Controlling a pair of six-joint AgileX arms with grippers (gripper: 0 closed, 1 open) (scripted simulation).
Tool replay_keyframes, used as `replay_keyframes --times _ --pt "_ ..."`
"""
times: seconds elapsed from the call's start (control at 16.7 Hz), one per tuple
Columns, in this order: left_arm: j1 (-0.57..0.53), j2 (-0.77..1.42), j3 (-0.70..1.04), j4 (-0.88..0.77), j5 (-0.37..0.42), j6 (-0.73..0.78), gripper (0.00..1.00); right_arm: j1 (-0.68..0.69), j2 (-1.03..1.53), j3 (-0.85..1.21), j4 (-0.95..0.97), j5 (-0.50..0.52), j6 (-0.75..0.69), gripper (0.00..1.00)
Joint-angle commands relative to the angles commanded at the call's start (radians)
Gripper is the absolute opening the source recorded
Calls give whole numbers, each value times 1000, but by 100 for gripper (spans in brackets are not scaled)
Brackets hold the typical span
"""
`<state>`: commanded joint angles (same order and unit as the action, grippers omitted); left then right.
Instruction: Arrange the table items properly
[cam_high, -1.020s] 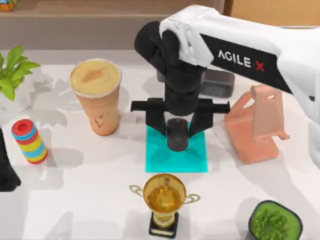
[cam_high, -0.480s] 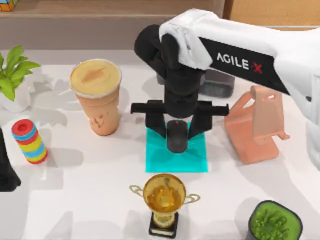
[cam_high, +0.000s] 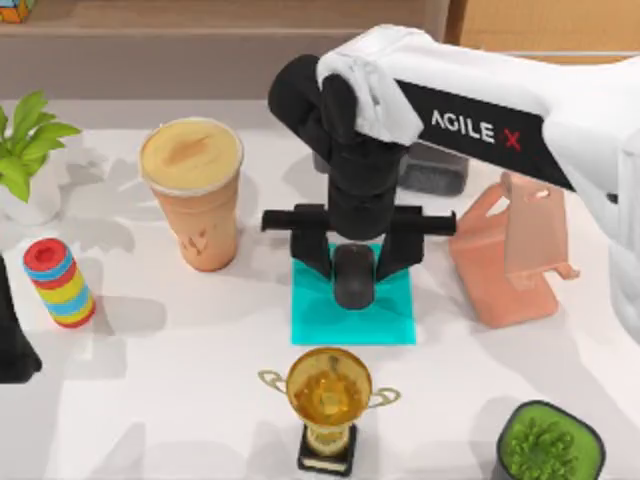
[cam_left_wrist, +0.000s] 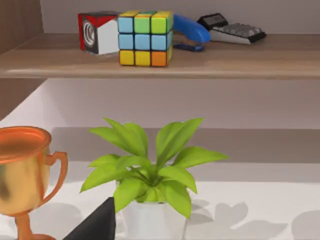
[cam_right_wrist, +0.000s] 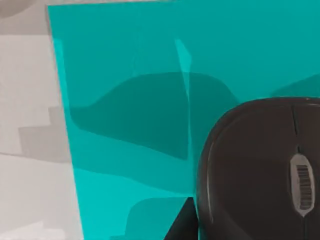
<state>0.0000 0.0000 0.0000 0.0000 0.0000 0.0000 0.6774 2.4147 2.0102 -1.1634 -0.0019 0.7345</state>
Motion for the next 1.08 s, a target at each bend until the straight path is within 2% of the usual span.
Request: replay_keyframes --times 0.6,1.08 --pt "0 0 0 0 0 0 100 0 0 0 0 0 0 98" --pt "0 0 0 0 0 0 100 0 0 0 0 0 0 100"
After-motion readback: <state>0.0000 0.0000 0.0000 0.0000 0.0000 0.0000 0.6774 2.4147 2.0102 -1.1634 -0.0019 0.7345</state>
